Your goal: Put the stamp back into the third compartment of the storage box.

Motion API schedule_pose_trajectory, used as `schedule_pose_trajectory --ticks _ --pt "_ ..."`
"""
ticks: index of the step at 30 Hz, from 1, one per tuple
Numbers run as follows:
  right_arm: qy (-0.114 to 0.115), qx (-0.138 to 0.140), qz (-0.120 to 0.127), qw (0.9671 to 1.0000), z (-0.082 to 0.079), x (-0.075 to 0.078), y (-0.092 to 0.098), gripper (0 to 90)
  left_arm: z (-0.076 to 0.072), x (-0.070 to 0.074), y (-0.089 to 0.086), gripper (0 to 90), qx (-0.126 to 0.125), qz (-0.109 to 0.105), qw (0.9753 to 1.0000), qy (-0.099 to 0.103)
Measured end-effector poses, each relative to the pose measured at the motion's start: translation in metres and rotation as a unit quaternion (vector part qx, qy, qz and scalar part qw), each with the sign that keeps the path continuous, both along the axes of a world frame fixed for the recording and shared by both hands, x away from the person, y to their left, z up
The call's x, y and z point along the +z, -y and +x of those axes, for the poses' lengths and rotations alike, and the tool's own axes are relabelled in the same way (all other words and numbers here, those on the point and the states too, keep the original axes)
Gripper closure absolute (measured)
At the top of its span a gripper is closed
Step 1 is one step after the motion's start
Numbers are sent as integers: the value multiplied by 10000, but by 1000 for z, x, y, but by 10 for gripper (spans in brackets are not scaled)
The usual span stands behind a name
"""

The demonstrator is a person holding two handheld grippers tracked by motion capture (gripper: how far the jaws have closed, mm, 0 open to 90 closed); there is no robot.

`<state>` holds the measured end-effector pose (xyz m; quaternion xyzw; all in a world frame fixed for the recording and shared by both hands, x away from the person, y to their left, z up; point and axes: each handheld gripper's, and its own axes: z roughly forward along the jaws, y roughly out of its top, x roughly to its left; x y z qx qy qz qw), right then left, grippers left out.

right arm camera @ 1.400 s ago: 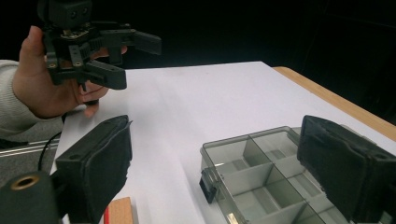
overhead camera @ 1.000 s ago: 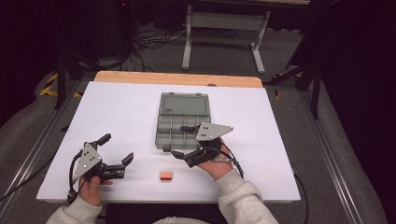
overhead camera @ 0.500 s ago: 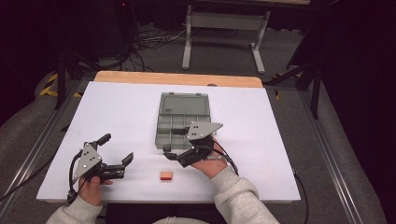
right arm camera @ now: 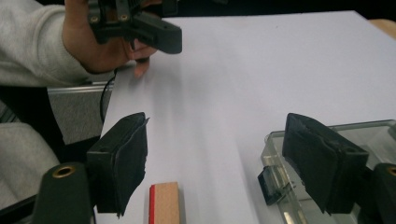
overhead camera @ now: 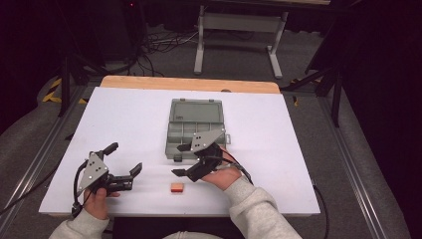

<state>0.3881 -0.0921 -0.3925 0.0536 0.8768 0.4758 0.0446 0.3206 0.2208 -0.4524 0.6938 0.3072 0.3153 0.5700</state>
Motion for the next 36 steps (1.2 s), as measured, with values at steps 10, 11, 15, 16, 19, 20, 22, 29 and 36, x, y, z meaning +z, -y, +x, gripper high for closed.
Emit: schedule_pose_trajectory --ticks 10,11,15,16,19,20,22,29,36 --pt "-242 233 -616 9975 -2 -1 -9 264 0 0 0 14 -4 1 10000 -5" --pt "-256 255 -651 9972 -2 -2 -10 267 0 0 0 14 -1 11 10000 2" --pt "-354 336 -874 9950 -4 -4 -14 283 0 0 0 14 2 1 10000 -8" --pt "-368 370 -952 9941 -4 -5 -15 284 0 0 0 14 0 -18 10000 -19" --pt "-404 393 -1059 9928 -4 -5 -16 289 0 0 0 14 -1 -5 10000 -19" --pt "-436 408 -1131 9918 -5 -6 -17 291 0 0 0 14 -1 -5 10000 -17" --pt "-446 425 -1224 9906 -5 -7 -18 291 0 0 0 14 6 -18 10000 -24" --pt "-600 503 -1518 9853 -7 -13 -22 297 1 0 0 14 1 -4 10000 -13" --pt "-671 608 -1750 9804 -8 -20 -28 300 1 0 0 14 2 -5 10000 -18"
